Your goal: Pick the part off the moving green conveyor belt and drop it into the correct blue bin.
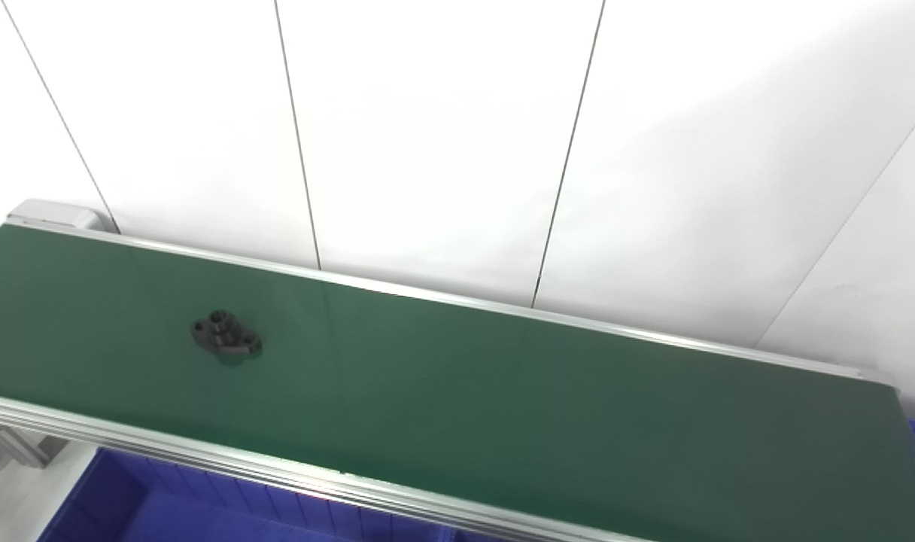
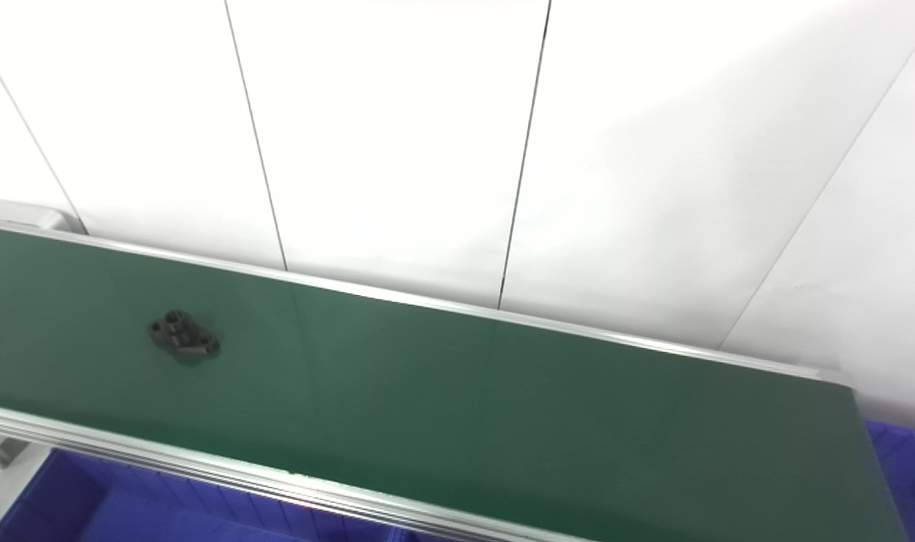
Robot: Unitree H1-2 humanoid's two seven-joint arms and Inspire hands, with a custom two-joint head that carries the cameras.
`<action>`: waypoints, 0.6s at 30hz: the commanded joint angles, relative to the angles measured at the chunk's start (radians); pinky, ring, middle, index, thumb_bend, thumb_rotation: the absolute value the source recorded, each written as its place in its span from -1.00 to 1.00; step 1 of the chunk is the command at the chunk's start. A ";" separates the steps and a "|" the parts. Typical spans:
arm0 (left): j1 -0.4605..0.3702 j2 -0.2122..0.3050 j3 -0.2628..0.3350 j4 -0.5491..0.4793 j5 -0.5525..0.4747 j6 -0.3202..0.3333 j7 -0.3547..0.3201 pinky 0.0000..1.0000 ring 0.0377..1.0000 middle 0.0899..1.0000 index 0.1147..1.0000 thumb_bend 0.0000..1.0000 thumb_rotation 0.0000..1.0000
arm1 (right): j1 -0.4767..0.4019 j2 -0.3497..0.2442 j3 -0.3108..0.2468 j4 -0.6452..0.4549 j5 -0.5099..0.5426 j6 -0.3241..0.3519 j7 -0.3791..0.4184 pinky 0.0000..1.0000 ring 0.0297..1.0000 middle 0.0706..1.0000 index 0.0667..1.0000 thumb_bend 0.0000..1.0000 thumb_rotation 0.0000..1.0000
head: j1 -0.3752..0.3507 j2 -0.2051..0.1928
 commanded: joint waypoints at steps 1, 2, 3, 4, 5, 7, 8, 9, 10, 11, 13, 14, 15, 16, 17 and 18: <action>-0.026 0.008 -0.003 -0.010 0.005 -0.025 0.030 0.40 0.54 0.61 0.61 0.72 0.26 | -0.006 0.003 -0.001 -0.004 0.002 -0.017 -0.004 0.78 0.98 1.00 1.00 0.67 -0.19 | 0.001 0.001; -0.027 0.008 -0.003 -0.009 0.003 -0.025 0.028 0.40 0.54 0.61 0.61 0.72 0.26 | -0.007 0.003 -0.002 -0.001 0.004 -0.020 -0.005 0.75 0.97 1.00 1.00 0.68 -0.19 | 0.004 -0.002; -0.029 0.008 -0.007 -0.008 0.002 -0.025 0.031 0.39 0.54 0.61 0.60 0.72 0.26 | -0.009 0.003 -0.003 0.004 0.007 -0.029 -0.008 0.77 0.97 1.00 1.00 0.68 -0.20 | 0.004 -0.001; -0.031 0.008 -0.009 -0.006 0.001 -0.025 0.033 0.39 0.54 0.60 0.60 0.71 0.25 | -0.011 0.003 -0.003 0.008 0.006 -0.033 -0.010 0.79 0.97 1.00 1.00 0.67 -0.22 | 0.006 0.000; -0.032 0.007 -0.010 -0.005 0.001 -0.025 0.035 0.39 0.53 0.60 0.59 0.71 0.25 | -0.012 0.003 -0.004 0.011 0.006 -0.035 -0.011 0.80 0.97 1.00 1.00 0.67 -0.22 | 0.006 0.000; -0.035 0.008 -0.008 -0.005 -0.001 -0.025 0.028 0.39 0.54 0.60 0.60 0.70 0.26 | -0.014 0.004 -0.004 0.009 0.007 -0.029 -0.008 0.83 0.99 1.00 1.00 0.67 -0.22 | 0.006 -0.002; -0.037 0.009 -0.010 -0.005 -0.001 -0.025 0.028 0.39 0.54 0.60 0.60 0.70 0.25 | -0.015 0.005 -0.004 0.009 0.007 -0.028 -0.008 0.84 0.99 1.00 1.00 0.67 -0.22 | 0.006 -0.001; -0.037 0.010 -0.009 -0.006 -0.003 -0.025 0.027 0.39 0.54 0.60 0.60 0.69 0.25 | -0.016 0.005 -0.004 0.010 0.006 -0.028 -0.008 0.84 0.99 1.00 1.00 0.68 -0.21 | 0.004 0.002; -0.036 0.010 -0.007 -0.007 -0.007 -0.025 0.022 0.39 0.53 0.60 0.60 0.69 0.24 | -0.017 0.005 -0.004 0.010 0.003 -0.026 -0.007 0.83 0.99 1.00 1.00 0.68 -0.20 | 0.004 0.002; -0.035 0.010 -0.005 -0.008 -0.008 -0.025 0.021 0.38 0.53 0.60 0.59 0.70 0.24 | -0.017 0.005 -0.004 0.010 0.004 -0.025 -0.006 0.84 0.99 1.00 1.00 0.68 -0.19 | 0.005 0.001; -0.033 0.010 -0.001 -0.008 -0.010 -0.025 0.017 0.39 0.53 0.60 0.59 0.70 0.25 | -0.018 0.005 -0.004 0.009 0.007 -0.026 -0.005 0.85 0.99 1.00 1.00 0.68 -0.19 | 0.005 0.001; -0.032 0.010 0.000 -0.009 -0.011 -0.025 0.015 0.39 0.54 0.60 0.59 0.70 0.25 | -0.017 0.005 -0.004 0.008 0.008 -0.026 -0.004 0.87 0.99 1.00 1.00 0.68 -0.18 | 0.005 0.001; -0.032 0.010 0.000 -0.008 -0.011 -0.025 0.014 0.39 0.54 0.60 0.59 0.70 0.25 | -0.017 0.006 -0.004 0.008 0.014 -0.029 -0.004 0.87 0.99 1.00 1.00 0.68 -0.18 | 0.006 0.001; -0.032 0.010 0.000 -0.007 -0.010 -0.025 0.014 0.39 0.54 0.60 0.59 0.70 0.25 | -0.016 0.007 -0.004 0.008 0.019 -0.031 -0.003 0.95 1.00 1.00 1.00 0.68 -0.21 | 0.006 0.001; -0.031 0.011 0.002 -0.008 -0.012 -0.025 0.009 0.39 0.54 0.61 0.60 0.70 0.26 | -0.015 0.008 -0.004 0.007 0.016 -0.034 -0.007 0.96 1.00 1.00 1.00 0.68 -0.22 | 0.006 0.001; -0.030 0.011 0.003 -0.008 -0.013 -0.025 0.004 0.39 0.54 0.61 0.60 0.70 0.26 | -0.014 0.008 -0.004 0.006 0.013 -0.035 -0.010 0.94 0.99 1.00 1.00 0.68 -0.21 | 0.006 0.002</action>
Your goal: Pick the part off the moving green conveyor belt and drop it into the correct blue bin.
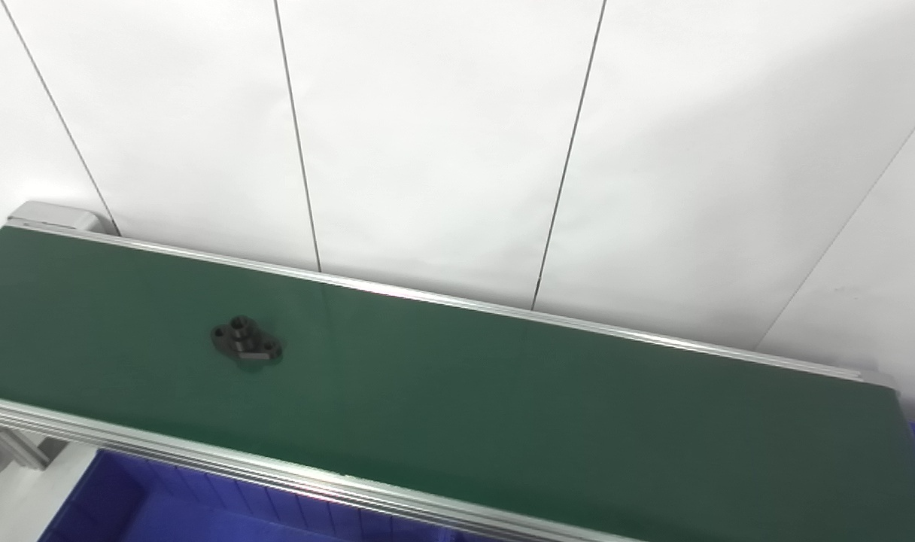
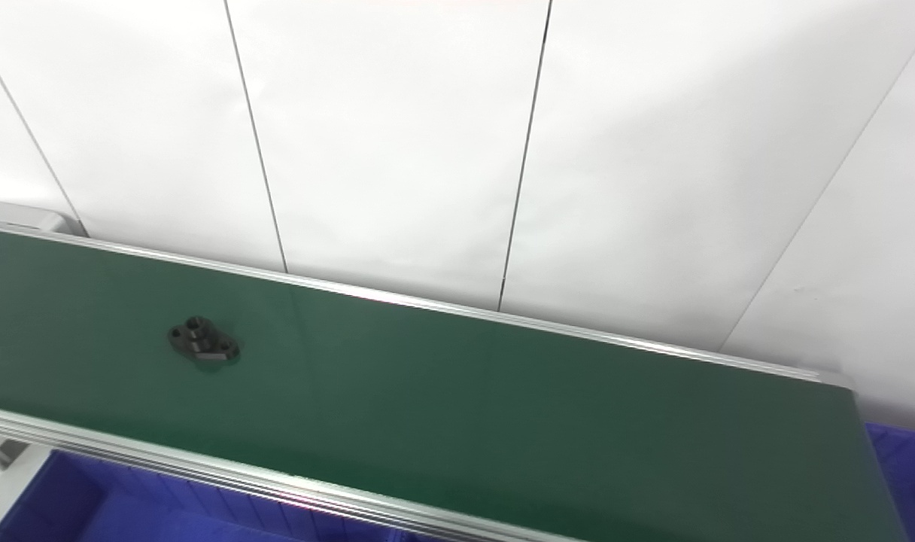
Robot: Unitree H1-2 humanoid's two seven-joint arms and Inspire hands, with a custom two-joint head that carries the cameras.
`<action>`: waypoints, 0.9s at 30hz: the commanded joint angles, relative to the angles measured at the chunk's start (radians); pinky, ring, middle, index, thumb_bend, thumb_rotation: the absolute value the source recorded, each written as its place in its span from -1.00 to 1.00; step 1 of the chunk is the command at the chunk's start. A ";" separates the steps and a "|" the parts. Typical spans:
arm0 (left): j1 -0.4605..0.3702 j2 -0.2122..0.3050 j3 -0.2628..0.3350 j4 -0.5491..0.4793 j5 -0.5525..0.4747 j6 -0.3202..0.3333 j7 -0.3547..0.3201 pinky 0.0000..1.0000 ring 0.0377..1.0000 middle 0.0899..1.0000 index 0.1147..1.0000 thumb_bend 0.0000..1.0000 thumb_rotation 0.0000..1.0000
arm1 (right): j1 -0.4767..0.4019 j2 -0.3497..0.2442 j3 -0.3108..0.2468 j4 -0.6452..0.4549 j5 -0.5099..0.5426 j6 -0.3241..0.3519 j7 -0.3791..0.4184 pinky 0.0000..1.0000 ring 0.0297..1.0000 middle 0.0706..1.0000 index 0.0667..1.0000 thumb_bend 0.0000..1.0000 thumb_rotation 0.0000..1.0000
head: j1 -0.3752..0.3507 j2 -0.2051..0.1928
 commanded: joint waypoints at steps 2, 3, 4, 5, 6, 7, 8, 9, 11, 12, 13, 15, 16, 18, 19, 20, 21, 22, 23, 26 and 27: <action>-0.007 0.009 0.012 -0.010 -0.013 -0.025 0.004 0.40 0.55 0.61 0.60 0.71 0.27 | 0.004 0.009 -0.001 -0.018 0.009 -0.061 -0.024 0.86 0.98 1.00 1.00 0.68 -0.26 | 0.003 0.002; -0.009 0.007 0.008 -0.008 -0.007 -0.025 0.014 0.40 0.55 0.61 0.59 0.71 0.26 | 0.005 0.010 -0.003 -0.012 0.010 -0.093 -0.040 0.84 0.97 1.00 1.00 0.68 -0.28 | 0.012 0.003; -0.010 0.005 0.005 -0.006 -0.003 -0.025 0.021 0.40 0.55 0.60 0.59 0.71 0.27 | 0.005 0.011 -0.005 -0.007 0.011 -0.116 -0.051 0.76 0.94 1.00 1.00 0.67 -0.32 | 0.012 0.003; -0.010 0.005 0.003 -0.006 0.000 -0.025 0.023 0.40 0.55 0.60 0.59 0.70 0.27 | 0.007 0.010 -0.007 -0.003 0.010 -0.139 -0.062 0.73 0.93 1.00 1.00 0.67 -0.34 | 0.027 -0.001; -0.010 0.004 0.003 -0.007 0.001 -0.025 0.023 0.40 0.55 0.61 0.59 0.71 0.28 | 0.008 0.009 -0.008 0.000 0.009 -0.155 -0.069 0.73 0.92 1.00 1.00 0.66 -0.36 | 0.027 -0.001; -0.011 0.003 0.003 -0.008 0.000 -0.025 0.018 0.40 0.55 0.61 0.59 0.71 0.28 | 0.010 0.008 -0.008 0.003 0.014 -0.198 -0.085 0.73 0.92 1.00 1.00 0.65 -0.37 | 0.033 0.004; -0.010 0.003 0.004 -0.009 -0.002 -0.025 0.013 0.40 0.55 0.61 0.60 0.71 0.28 | 0.012 0.005 -0.004 0.000 0.013 -0.232 -0.107 0.80 0.93 1.00 1.00 0.63 -0.41 | 0.034 0.005; -0.009 0.003 0.007 -0.011 -0.005 -0.025 0.009 0.40 0.55 0.61 0.60 0.71 0.27 | 0.017 0.001 0.006 -0.012 0.014 -0.254 -0.130 0.79 0.92 0.99 1.00 0.61 -0.42 | 0.034 0.005; -0.007 0.002 0.010 -0.013 -0.007 -0.025 0.007 0.40 0.55 0.61 0.60 0.72 0.27 | 0.022 -0.010 0.033 -0.037 0.019 -0.265 -0.172 0.78 0.91 0.98 1.00 0.61 -0.43 | 0.034 0.005; -0.006 0.000 0.010 -0.011 -0.007 -0.025 0.010 0.40 0.55 0.61 0.59 0.72 0.27 | 0.025 -0.018 0.050 -0.057 0.028 -0.265 -0.193 0.78 0.91 0.96 1.00 0.58 -0.47 | 0.029 0.008; -0.006 -0.001 0.009 -0.009 -0.006 -0.025 0.014 0.40 0.55 0.61 0.59 0.73 0.27 | 0.026 -0.025 0.065 -0.075 0.034 -0.265 -0.211 0.77 0.89 0.94 0.98 0.57 -0.49 | 0.027 0.011; -0.009 -0.003 0.003 -0.004 -0.001 -0.025 0.026 0.39 0.54 0.60 0.58 0.73 0.27 | 0.031 -0.043 0.090 -0.133 0.047 -0.265 -0.226 0.68 0.88 0.93 0.97 0.54 -0.51 | 0.022 0.014; -0.011 -0.003 0.003 -0.003 0.002 -0.025 0.025 0.39 0.54 0.60 0.59 0.73 0.28 | 0.034 -0.048 0.095 -0.162 0.053 -0.265 -0.225 0.64 0.88 0.93 0.97 0.53 -0.52 | 0.020 0.016; -0.011 -0.001 0.008 -0.003 -0.001 -0.025 0.013 0.39 0.54 0.60 0.60 0.73 0.30 | 0.037 -0.051 0.097 -0.209 0.045 -0.265 -0.235 0.57 0.86 0.91 0.96 0.54 -0.53 | 0.007 0.015; -0.010 0.000 0.012 -0.005 -0.005 -0.025 0.004 0.38 0.53 0.60 0.59 0.74 0.30 | 0.038 -0.049 0.093 -0.229 0.042 -0.265 -0.235 0.53 0.82 0.89 0.95 0.55 -0.51 | 0.006 0.015; -0.009 0.000 0.016 -0.005 -0.006 -0.025 -0.002 0.38 0.53 0.60 0.59 0.75 0.30 | 0.036 -0.050 0.089 -0.249 0.051 -0.265 -0.228 0.53 0.80 0.90 0.94 0.55 -0.49 | 0.001 0.017; -0.008 0.000 0.019 -0.005 -0.007 -0.025 -0.006 0.38 0.53 0.60 0.59 0.76 0.31 | 0.035 -0.049 0.082 -0.270 0.062 -0.264 -0.217 0.63 0.87 0.92 0.95 0.57 -0.49 | 0.001 0.017; -0.007 -0.001 0.021 -0.004 -0.008 -0.025 -0.009 0.38 0.52 0.60 0.59 0.76 0.31 | 0.033 -0.048 0.076 -0.286 0.079 -0.264 -0.208 0.65 0.87 0.92 0.95 0.57 -0.49 | -0.005 0.019; -0.007 -0.002 0.022 -0.002 -0.009 -0.025 -0.008 0.38 0.52 0.60 0.59 0.77 0.31 | 0.026 -0.049 0.070 -0.301 0.095 -0.264 -0.199 0.73 0.90 0.91 0.95 0.58 -0.50 | -0.010 0.022; -0.007 -0.004 0.024 0.000 -0.009 -0.025 -0.009 0.37 0.52 0.60 0.59 0.74 0.28 | 0.011 -0.044 0.047 -0.347 0.128 -0.249 -0.160 0.97 0.95 0.91 0.96 0.59 -0.54 | -0.014 0.021; -0.006 -0.005 0.026 0.001 -0.008 -0.025 -0.007 0.37 0.52 0.59 0.59 0.73 0.28 | 0.004 -0.041 0.038 -0.360 0.126 -0.243 -0.148 0.98 0.96 0.92 0.97 0.59 -0.54 | -0.052 0.030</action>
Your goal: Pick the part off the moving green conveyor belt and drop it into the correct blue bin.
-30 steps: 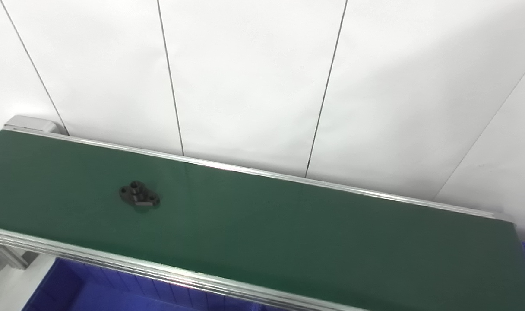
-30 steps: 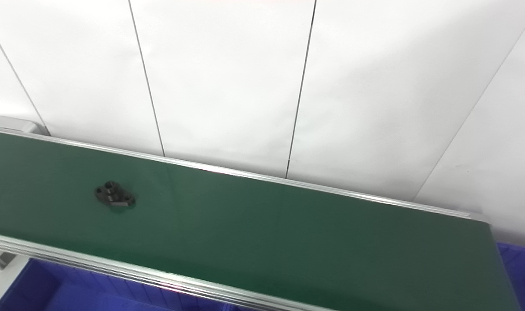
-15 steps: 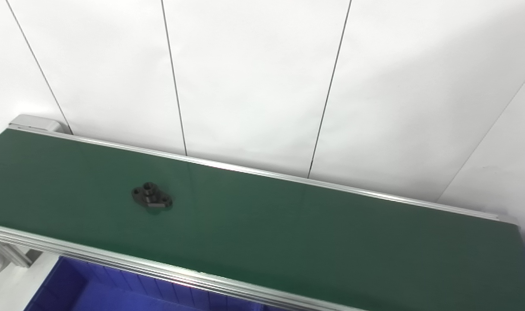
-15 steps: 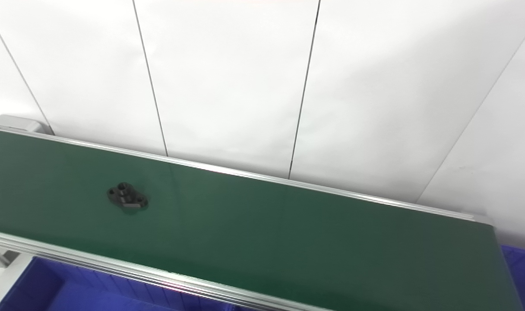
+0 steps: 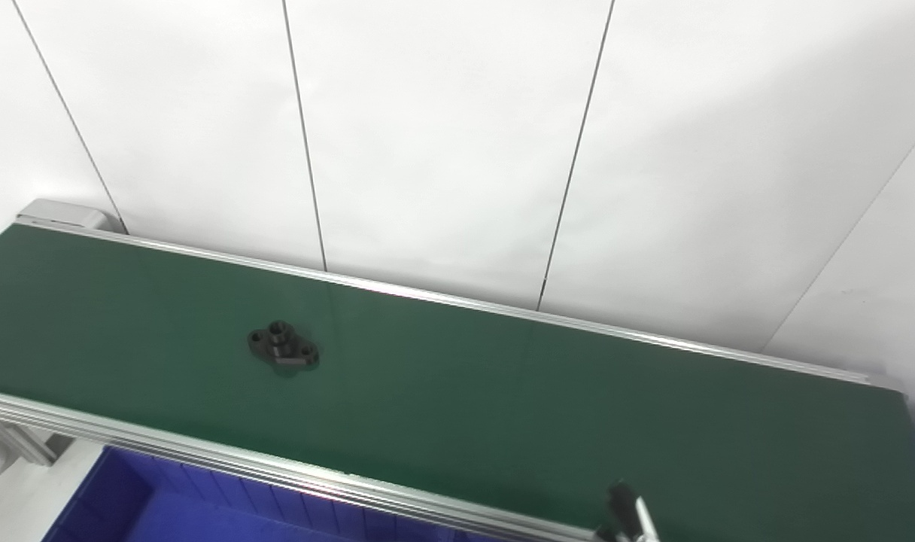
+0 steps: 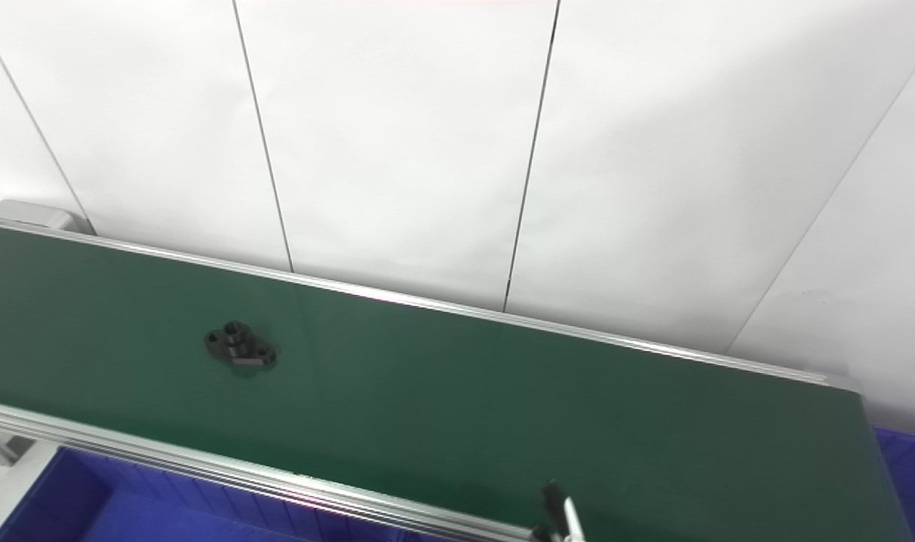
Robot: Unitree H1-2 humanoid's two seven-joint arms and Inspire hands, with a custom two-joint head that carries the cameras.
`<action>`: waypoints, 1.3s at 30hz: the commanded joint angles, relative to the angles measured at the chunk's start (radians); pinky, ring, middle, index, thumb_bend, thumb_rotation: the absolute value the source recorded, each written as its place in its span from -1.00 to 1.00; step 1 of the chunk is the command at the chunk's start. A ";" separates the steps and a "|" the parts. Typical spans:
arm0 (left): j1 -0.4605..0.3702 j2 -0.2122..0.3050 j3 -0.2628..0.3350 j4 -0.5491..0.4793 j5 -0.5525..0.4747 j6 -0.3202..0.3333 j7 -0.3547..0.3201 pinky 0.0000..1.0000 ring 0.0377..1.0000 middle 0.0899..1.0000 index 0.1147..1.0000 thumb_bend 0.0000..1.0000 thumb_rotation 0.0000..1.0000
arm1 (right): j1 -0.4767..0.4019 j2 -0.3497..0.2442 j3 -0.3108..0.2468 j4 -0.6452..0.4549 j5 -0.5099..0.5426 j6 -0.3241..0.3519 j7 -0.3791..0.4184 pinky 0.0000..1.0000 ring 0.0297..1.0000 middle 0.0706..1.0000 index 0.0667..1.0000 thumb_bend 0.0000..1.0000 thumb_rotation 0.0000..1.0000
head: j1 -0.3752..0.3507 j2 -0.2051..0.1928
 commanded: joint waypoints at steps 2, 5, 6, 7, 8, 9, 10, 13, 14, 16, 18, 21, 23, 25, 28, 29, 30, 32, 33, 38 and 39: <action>-0.006 0.007 0.014 -0.008 0.007 -0.025 0.014 0.36 0.51 0.59 0.58 0.74 0.28 | -0.027 0.017 -0.025 -0.062 0.003 -0.023 0.035 0.98 0.93 0.90 0.97 0.59 -0.56 | -0.032 0.009; -0.001 0.012 0.021 -0.021 -0.008 -0.025 0.004 0.37 0.52 0.59 0.57 0.74 0.25 | -0.048 0.033 -0.045 -0.075 -0.003 -0.013 0.054 0.92 0.89 0.86 0.93 0.63 -0.54 | -0.078 0.021; 0.000 0.014 0.026 -0.024 -0.013 -0.025 -0.001 0.37 0.52 0.58 0.57 0.74 0.24 | -0.056 0.042 -0.053 -0.080 -0.015 -0.011 0.058 0.91 0.88 0.86 0.93 0.64 -0.53 | -0.118 0.032; 0.001 0.016 0.030 -0.027 -0.016 -0.025 -0.005 0.38 0.52 0.59 0.57 0.74 0.23 | -0.064 0.050 -0.059 -0.084 -0.022 -0.009 0.062 0.86 0.84 0.83 0.90 0.65 -0.50 | -0.136 0.037; 0.001 0.018 0.034 -0.028 -0.018 -0.025 -0.009 0.39 0.53 0.59 0.57 0.75 0.23 | -0.068 0.057 -0.064 -0.086 -0.028 -0.009 0.067 0.82 0.82 0.81 0.88 0.65 -0.47 | -0.151 0.040; 0.000 0.021 0.036 -0.028 -0.013 -0.025 -0.004 0.39 0.53 0.59 0.57 0.75 0.23 | -0.076 0.064 -0.067 -0.091 -0.032 -0.004 0.074 0.81 0.81 0.80 0.87 0.66 -0.47 | -0.177 0.049; -0.001 0.023 0.037 -0.028 -0.007 -0.025 0.001 0.39 0.53 0.60 0.58 0.75 0.23 | -0.085 0.068 -0.072 -0.094 -0.036 0.001 0.082 0.79 0.80 0.80 0.87 0.65 -0.43 | -0.181 0.051; 0.000 0.026 0.044 -0.030 -0.002 -0.025 0.004 0.40 0.54 0.61 0.60 0.77 0.26 | -0.123 0.082 -0.089 -0.102 -0.054 0.027 0.104 0.71 0.75 0.75 0.84 0.65 -0.36 | -0.215 0.064; 0.001 0.027 0.046 -0.032 -0.001 -0.025 0.006 0.40 0.54 0.61 0.60 0.78 0.27 | -0.133 0.087 -0.095 -0.104 -0.060 0.038 0.109 0.66 0.72 0.73 0.82 0.67 -0.32 | -0.215 0.064; 0.000 0.028 0.047 -0.032 0.001 -0.025 0.007 0.41 0.54 0.61 0.61 0.78 0.28 | -0.148 0.097 -0.105 -0.110 -0.065 0.061 0.122 0.61 0.70 0.72 0.80 0.69 -0.28 | -0.222 0.070; 0.000 0.034 0.053 -0.037 -0.009 -0.025 -0.008 0.42 0.55 0.62 0.62 0.78 0.28 | -0.168 0.105 -0.113 -0.116 -0.066 0.092 0.139 0.60 0.70 0.72 0.79 0.69 -0.27 | -0.234 0.084; 0.001 0.042 0.058 -0.045 -0.010 -0.025 -0.014 0.46 0.58 0.64 0.64 0.79 0.28 | -0.199 0.113 -0.123 -0.120 -0.069 0.133 0.163 0.64 0.71 0.73 0.81 0.63 -0.30 | -0.244 0.097; 0.001 0.046 0.057 -0.050 -0.006 -0.025 -0.010 0.47 0.58 0.64 0.65 0.79 0.28 | -0.214 0.121 -0.127 -0.122 -0.065 0.160 0.176 0.65 0.72 0.73 0.80 0.62 -0.31 | -0.249 0.110; 0.000 0.051 0.055 -0.053 -0.002 -0.025 -0.004 0.48 0.59 0.64 0.65 0.77 0.26 | -0.232 0.129 -0.130 -0.121 -0.056 0.183 0.187 0.64 0.71 0.73 0.81 0.61 -0.34 | -0.253 0.119; 0.004 0.065 0.057 -0.066 0.000 -0.025 -0.009 0.49 0.60 0.65 0.67 0.77 0.28 | -0.260 0.138 -0.132 -0.125 -0.053 0.233 0.210 0.63 0.70 0.73 0.82 0.59 -0.35 | -0.258 0.129; 0.006 0.068 0.059 -0.070 -0.001 -0.025 -0.011 0.50 0.60 0.66 0.67 0.78 0.29 | -0.268 0.140 -0.133 -0.126 -0.053 0.248 0.217 0.62 0.70 0.73 0.82 0.59 -0.36 | -0.258 0.129; 0.008 0.072 0.059 -0.075 -0.001 -0.025 -0.011 0.50 0.60 0.66 0.68 0.79 0.29 | -0.275 0.141 -0.134 -0.127 -0.054 0.258 0.223 0.61 0.70 0.73 0.82 0.58 -0.37 | -0.262 0.135; 0.017 0.076 0.063 -0.084 -0.004 -0.025 -0.011 0.49 0.60 0.66 0.67 0.81 0.29 | -0.291 0.142 -0.135 -0.124 -0.057 0.271 0.231 0.61 0.70 0.73 0.82 0.56 -0.40 | -0.267 0.139; 0.021 0.078 0.064 -0.086 -0.003 -0.025 -0.009 0.48 0.59 0.66 0.67 0.81 0.30 | -0.300 0.141 -0.135 -0.122 -0.057 0.278 0.236 0.62 0.71 0.74 0.83 0.55 -0.41 | -0.267 0.139; 0.040 0.088 0.074 -0.097 -0.002 -0.025 -0.008 0.46 0.59 0.66 0.68 0.83 0.33 | -0.355 0.133 -0.142 -0.101 -0.081 0.320 0.262 0.59 0.69 0.73 0.84 0.53 -0.39 | -0.314 0.150; 0.041 0.089 0.073 -0.097 0.001 -0.025 -0.004 0.46 0.59 0.66 0.68 0.83 0.33 | -0.366 0.133 -0.143 -0.096 -0.088 0.328 0.264 0.59 0.68 0.72 0.84 0.54 -0.38 | -0.314 0.150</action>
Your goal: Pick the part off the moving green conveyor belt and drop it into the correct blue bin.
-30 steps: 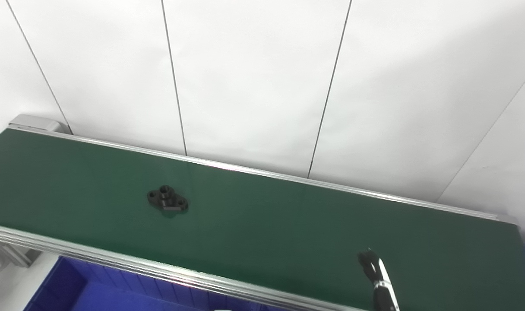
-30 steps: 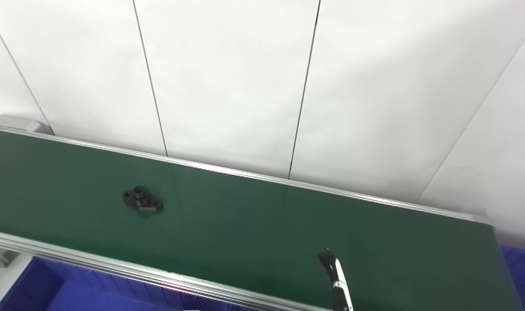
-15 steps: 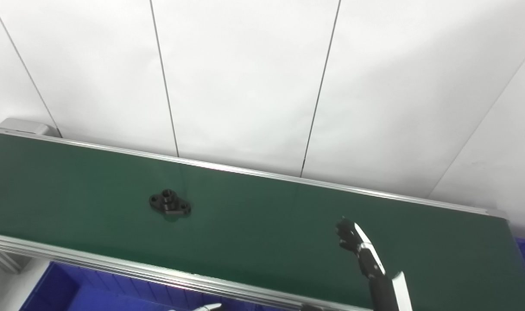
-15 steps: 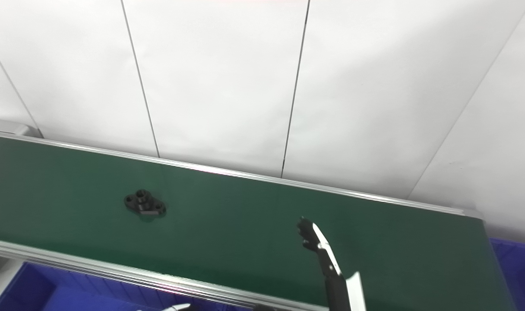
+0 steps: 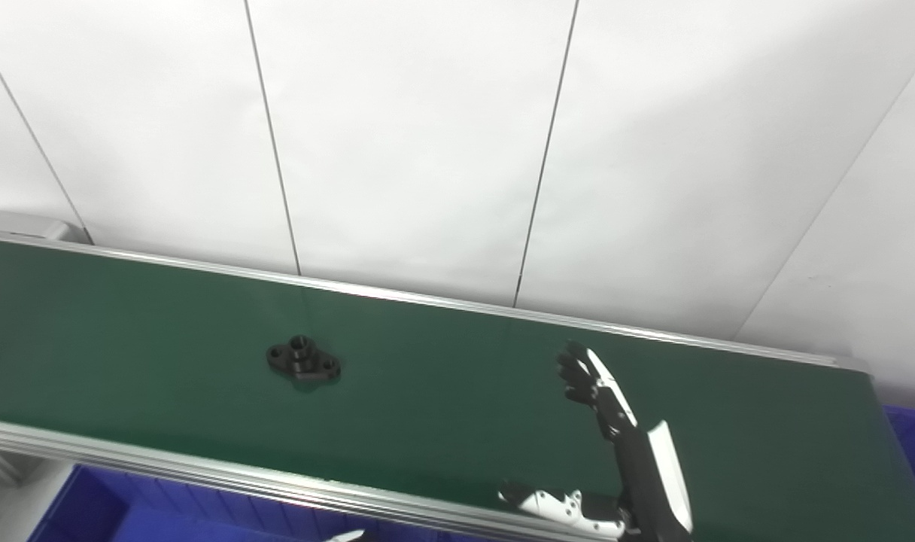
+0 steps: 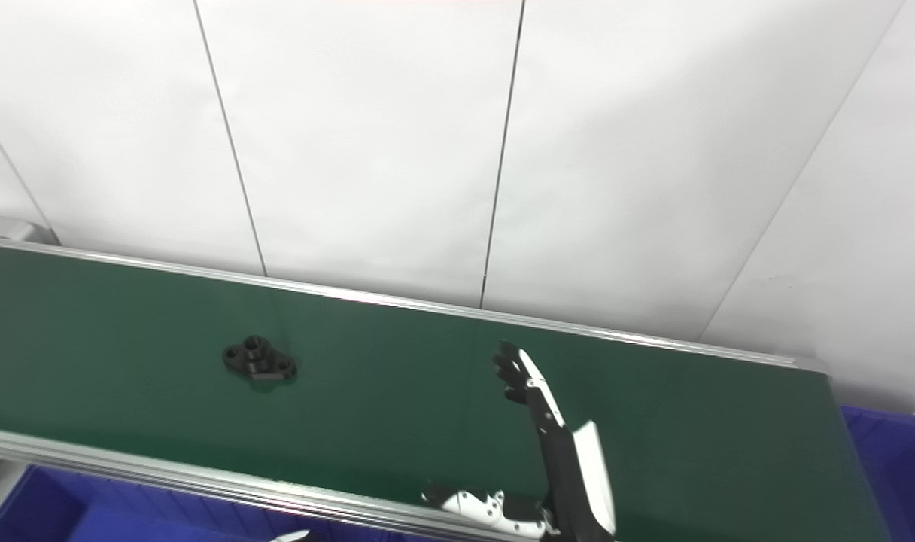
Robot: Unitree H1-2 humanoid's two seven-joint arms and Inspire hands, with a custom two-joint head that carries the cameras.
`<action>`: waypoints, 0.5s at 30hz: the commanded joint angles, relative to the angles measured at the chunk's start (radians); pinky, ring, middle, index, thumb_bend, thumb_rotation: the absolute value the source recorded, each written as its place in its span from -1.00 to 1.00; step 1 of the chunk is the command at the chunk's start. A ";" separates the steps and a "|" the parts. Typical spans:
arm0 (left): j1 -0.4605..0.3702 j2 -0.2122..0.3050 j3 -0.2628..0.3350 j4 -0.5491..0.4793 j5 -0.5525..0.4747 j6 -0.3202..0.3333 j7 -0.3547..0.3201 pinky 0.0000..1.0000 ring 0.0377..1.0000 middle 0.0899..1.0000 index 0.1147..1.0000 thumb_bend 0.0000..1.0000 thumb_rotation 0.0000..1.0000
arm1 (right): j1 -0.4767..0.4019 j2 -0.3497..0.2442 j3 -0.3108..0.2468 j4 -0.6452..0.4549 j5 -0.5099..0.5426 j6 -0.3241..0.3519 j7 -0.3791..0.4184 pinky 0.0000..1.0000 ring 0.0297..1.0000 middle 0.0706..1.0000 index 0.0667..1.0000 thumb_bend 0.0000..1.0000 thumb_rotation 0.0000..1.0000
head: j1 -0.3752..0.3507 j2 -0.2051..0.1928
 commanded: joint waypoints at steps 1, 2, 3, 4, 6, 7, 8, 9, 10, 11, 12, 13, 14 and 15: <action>-0.008 0.025 0.003 -0.018 0.008 -0.025 0.028 0.46 0.59 0.66 0.68 0.82 0.33 | -0.050 0.003 -0.004 -0.007 -0.023 0.027 0.011 0.57 0.67 0.72 0.84 0.55 -0.38 | -0.016 0.002; -0.008 0.026 0.000 -0.017 0.009 -0.025 0.033 0.47 0.59 0.66 0.67 0.82 0.32 | -0.069 0.004 -0.005 0.001 -0.036 0.045 0.015 0.56 0.67 0.71 0.84 0.55 -0.38 | -0.024 0.005; -0.007 0.028 0.000 -0.016 0.007 -0.025 0.030 0.48 0.59 0.66 0.67 0.82 0.31 | -0.088 0.004 -0.005 0.009 -0.051 0.064 0.021 0.56 0.66 0.71 0.83 0.56 -0.37 | -0.028 0.006; -0.009 0.031 -0.002 -0.015 0.008 -0.025 0.029 0.49 0.60 0.67 0.68 0.83 0.33 | -0.105 0.004 -0.004 0.015 -0.062 0.079 0.026 0.53 0.63 0.68 0.81 0.57 -0.36 | -0.030 0.006; -0.012 0.038 -0.007 -0.017 0.009 -0.025 0.023 0.51 0.62 0.68 0.70 0.82 0.35 | -0.138 0.009 -0.003 0.027 -0.071 0.103 0.034 0.51 0.60 0.66 0.78 0.57 -0.38 | -0.026 0.007; -0.013 0.040 -0.008 -0.018 0.009 -0.025 0.020 0.52 0.63 0.68 0.71 0.82 0.35 | -0.148 0.011 -0.003 0.030 -0.073 0.111 0.036 0.50 0.59 0.64 0.77 0.57 -0.39 | -0.026 0.007; -0.012 0.042 -0.006 -0.021 0.003 -0.025 0.016 0.53 0.63 0.69 0.71 0.82 0.35 | -0.172 0.016 -0.002 0.040 -0.082 0.130 0.039 0.49 0.58 0.64 0.76 0.57 -0.39 | -0.020 0.010; -0.011 0.042 -0.005 -0.022 -0.001 -0.025 0.013 0.51 0.62 0.68 0.70 0.81 0.32 | -0.189 0.020 -0.001 0.046 -0.089 0.144 0.042 0.47 0.57 0.63 0.76 0.57 -0.38 | -0.020 0.009; -0.010 0.043 -0.004 -0.022 -0.005 -0.025 0.008 0.51 0.61 0.67 0.70 0.81 0.31 | -0.216 0.025 0.000 0.059 -0.097 0.163 0.046 0.46 0.58 0.65 0.77 0.57 -0.36 | -0.016 0.009; -0.010 0.044 -0.002 -0.022 -0.009 -0.025 0.003 0.50 0.61 0.67 0.70 0.81 0.30 | -0.235 0.029 0.000 0.068 -0.103 0.177 0.049 0.46 0.58 0.66 0.77 0.57 -0.35 | -0.014 0.009; -0.010 0.046 0.000 -0.023 -0.012 -0.025 -0.007 0.50 0.61 0.67 0.70 0.80 0.29 | -0.257 0.034 0.000 0.083 -0.105 0.192 0.050 0.44 0.58 0.68 0.78 0.58 -0.34 | -0.009 0.010; -0.009 0.048 0.002 -0.025 -0.014 -0.025 -0.014 0.50 0.61 0.67 0.70 0.80 0.29 | -0.273 0.038 0.001 0.092 -0.106 0.203 0.051 0.44 0.58 0.68 0.78 0.58 -0.34 | -0.009 0.010; -0.009 0.050 0.003 -0.025 -0.014 -0.025 -0.020 0.51 0.61 0.68 0.70 0.79 0.29 | -0.293 0.041 0.003 0.104 -0.114 0.219 0.053 0.43 0.58 0.69 0.78 0.58 -0.34 | -0.009 0.013; -0.008 0.052 0.005 -0.026 -0.014 -0.025 -0.025 0.51 0.61 0.67 0.71 0.79 0.28 | -0.316 0.044 0.007 0.115 -0.127 0.232 0.053 0.43 0.59 0.69 0.79 0.59 -0.34 | -0.009 0.013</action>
